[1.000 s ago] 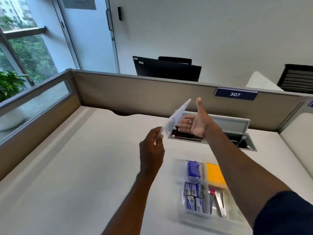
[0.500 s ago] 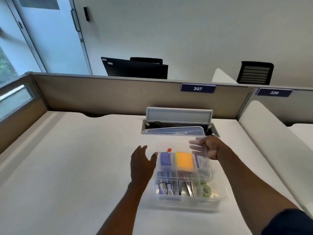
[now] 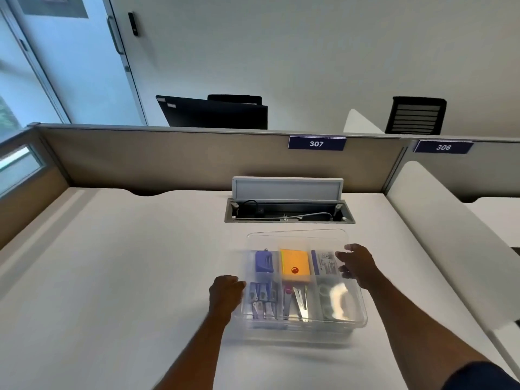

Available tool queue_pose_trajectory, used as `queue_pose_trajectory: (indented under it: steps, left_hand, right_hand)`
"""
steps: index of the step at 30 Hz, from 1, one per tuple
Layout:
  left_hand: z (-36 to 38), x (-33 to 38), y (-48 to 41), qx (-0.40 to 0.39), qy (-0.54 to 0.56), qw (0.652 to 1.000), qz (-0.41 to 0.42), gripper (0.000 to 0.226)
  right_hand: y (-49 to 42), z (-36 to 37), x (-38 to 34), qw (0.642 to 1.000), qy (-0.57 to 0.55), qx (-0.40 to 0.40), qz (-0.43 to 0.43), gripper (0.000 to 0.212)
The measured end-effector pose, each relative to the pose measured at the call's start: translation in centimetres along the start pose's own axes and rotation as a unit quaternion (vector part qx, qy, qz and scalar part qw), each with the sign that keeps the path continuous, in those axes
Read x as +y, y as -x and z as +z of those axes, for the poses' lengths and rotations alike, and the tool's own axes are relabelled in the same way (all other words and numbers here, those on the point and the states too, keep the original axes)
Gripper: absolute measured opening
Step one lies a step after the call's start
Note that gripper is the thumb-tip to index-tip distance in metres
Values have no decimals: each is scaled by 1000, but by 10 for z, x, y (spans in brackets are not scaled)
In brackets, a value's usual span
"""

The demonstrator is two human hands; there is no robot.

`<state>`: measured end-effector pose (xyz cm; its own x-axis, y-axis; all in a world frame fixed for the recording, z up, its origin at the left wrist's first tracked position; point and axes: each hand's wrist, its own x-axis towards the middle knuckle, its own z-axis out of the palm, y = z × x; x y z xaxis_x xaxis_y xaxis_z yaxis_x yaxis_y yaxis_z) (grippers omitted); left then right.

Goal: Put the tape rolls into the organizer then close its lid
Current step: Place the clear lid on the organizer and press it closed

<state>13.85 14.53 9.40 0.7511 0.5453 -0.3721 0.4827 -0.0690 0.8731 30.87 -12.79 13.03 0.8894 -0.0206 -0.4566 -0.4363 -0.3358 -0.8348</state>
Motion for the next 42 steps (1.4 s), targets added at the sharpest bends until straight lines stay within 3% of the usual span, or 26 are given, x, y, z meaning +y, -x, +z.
queue_pose_trajectory:
  steps: [2,5,9,11,14,18,25,35,42]
  left_hand:
    - [5,0,0,13,-33,999,9,32]
    - [11,-1,1,31,-61,997,17,31]
    - [15,0,3,43,-80,996,-8,33]
    - [15,2,6,42,-72,996,-15,9]
    - [15,-1,8,55,-20,998,-35,43]
    - [17,-3,9,48,-72,996,-5,39]
    - [31,-3,9,47,-111,992,48,40]
    - [31,-1,-2,42,-155,986,37,42]
    - [33,-3,-5,63,-112,992,7,43]
  right_hand:
    - [-2,2,4,992,105,55,-52,56]
    - [-8,3,11,935,320,104,-111,53]
    - [-7,10,16,913,368,119,-126,34]
    - [-7,13,20,900,396,123,-137,34]
    - [-8,14,23,891,416,120,-134,32]
    - [-11,9,26,862,482,99,-124,38]
    - [-19,3,28,880,460,71,-96,57]
    - [-15,3,34,881,462,28,-93,65]
    - [-18,7,44,903,416,46,-98,64]
